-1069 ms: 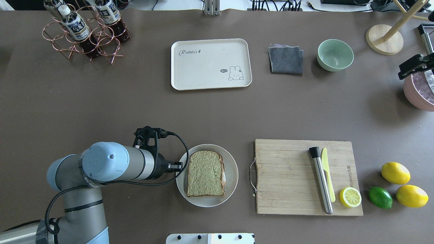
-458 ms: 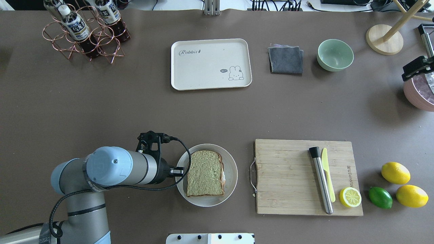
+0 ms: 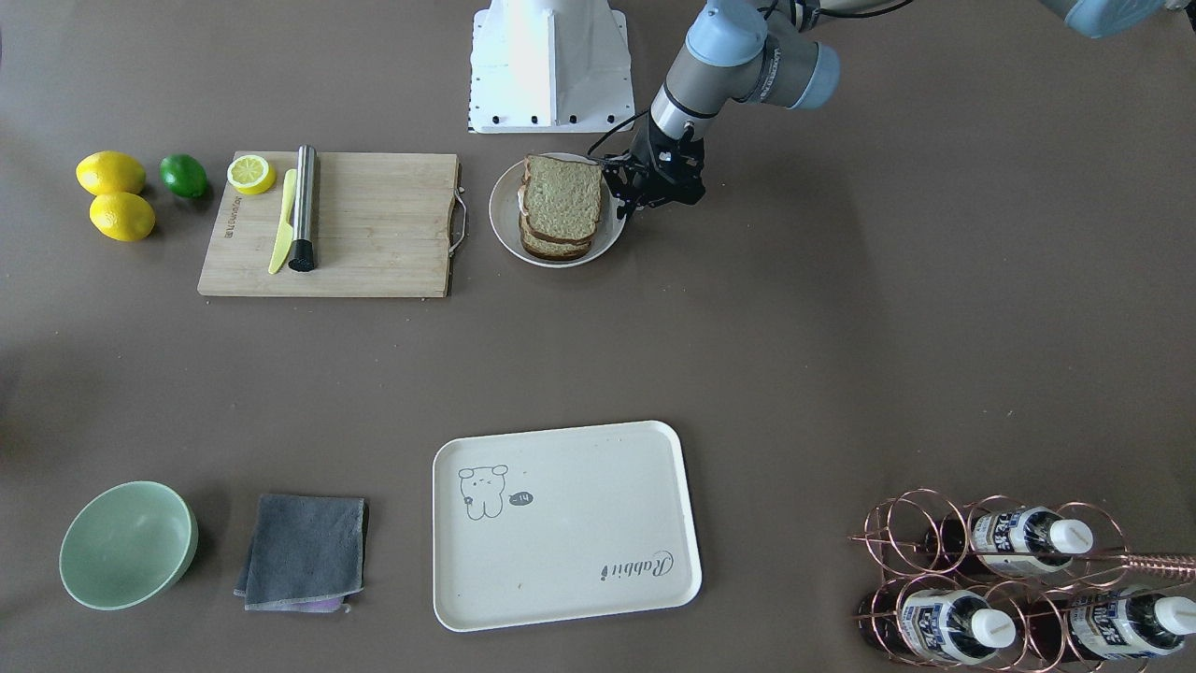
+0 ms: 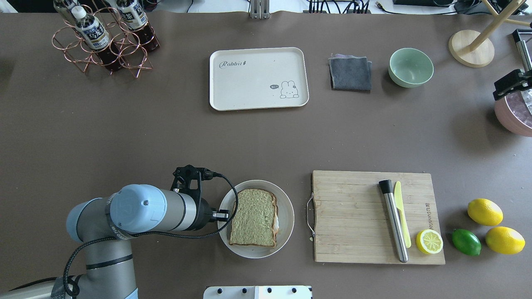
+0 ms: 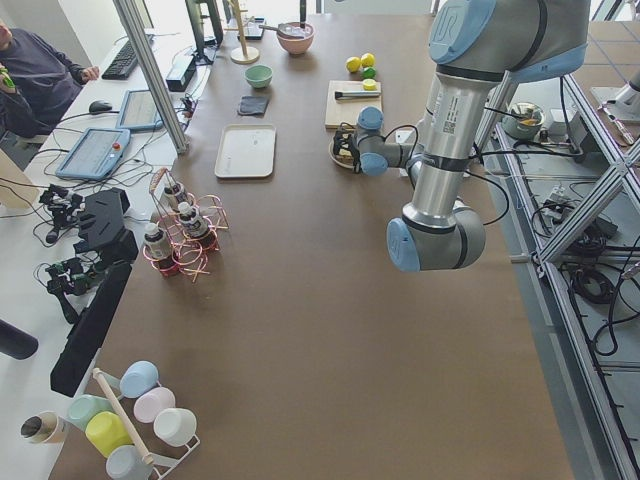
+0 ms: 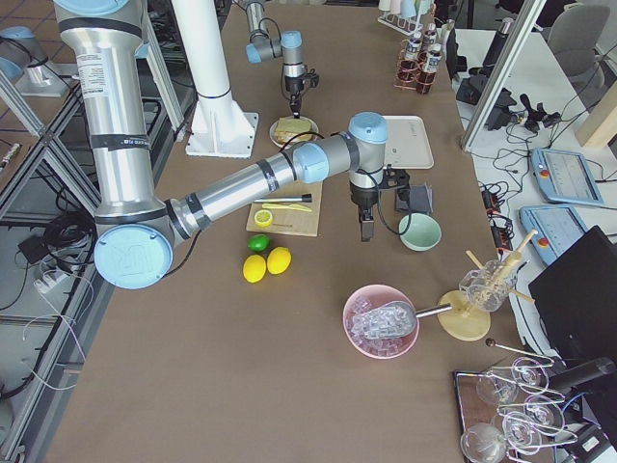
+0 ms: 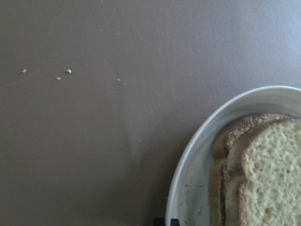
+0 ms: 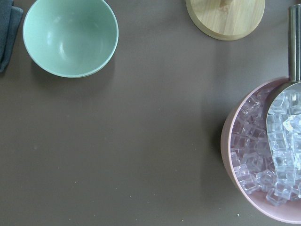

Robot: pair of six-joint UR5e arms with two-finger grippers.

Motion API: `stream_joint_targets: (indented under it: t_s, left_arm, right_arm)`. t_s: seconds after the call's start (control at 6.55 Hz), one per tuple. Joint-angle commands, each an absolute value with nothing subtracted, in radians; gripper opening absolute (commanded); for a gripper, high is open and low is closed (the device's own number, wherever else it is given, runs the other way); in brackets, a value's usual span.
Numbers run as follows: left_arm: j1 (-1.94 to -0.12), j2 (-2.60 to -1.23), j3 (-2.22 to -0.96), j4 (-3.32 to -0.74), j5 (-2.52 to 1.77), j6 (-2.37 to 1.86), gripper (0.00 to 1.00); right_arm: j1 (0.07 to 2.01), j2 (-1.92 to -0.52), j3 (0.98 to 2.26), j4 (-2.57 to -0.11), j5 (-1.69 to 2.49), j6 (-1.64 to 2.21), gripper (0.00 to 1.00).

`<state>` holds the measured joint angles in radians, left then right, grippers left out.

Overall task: Make sandwich and place on tray
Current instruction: 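Grasp the rim of the white plate with the left gripper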

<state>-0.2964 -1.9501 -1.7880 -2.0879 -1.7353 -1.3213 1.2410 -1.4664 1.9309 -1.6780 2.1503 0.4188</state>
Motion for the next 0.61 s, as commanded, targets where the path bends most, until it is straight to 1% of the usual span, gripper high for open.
stream_joint_targets:
  t_s: [0.0, 0.15, 0.46]
  left_arm:
    - [-0.314, -1.957, -1.792, -2.088, -1.74, -1.318, 0.0]
    - [-0.369, -1.989, -1.787, -2.079, -1.767, -1.316, 0.0]
    - [-0.507, -2.047, -1.726, -2.077, -1.902, -1.266, 0.0]
  right_arm:
    - [1.241, -1.466, 1.921, -1.678, 2.151, 0.419, 1.0]
    - [1.241, -1.466, 1.918, -1.678, 2.148, 0.42, 1.0]
    - [1.241, -1.48, 1.904, -1.677, 2.146, 0.422, 1.0]
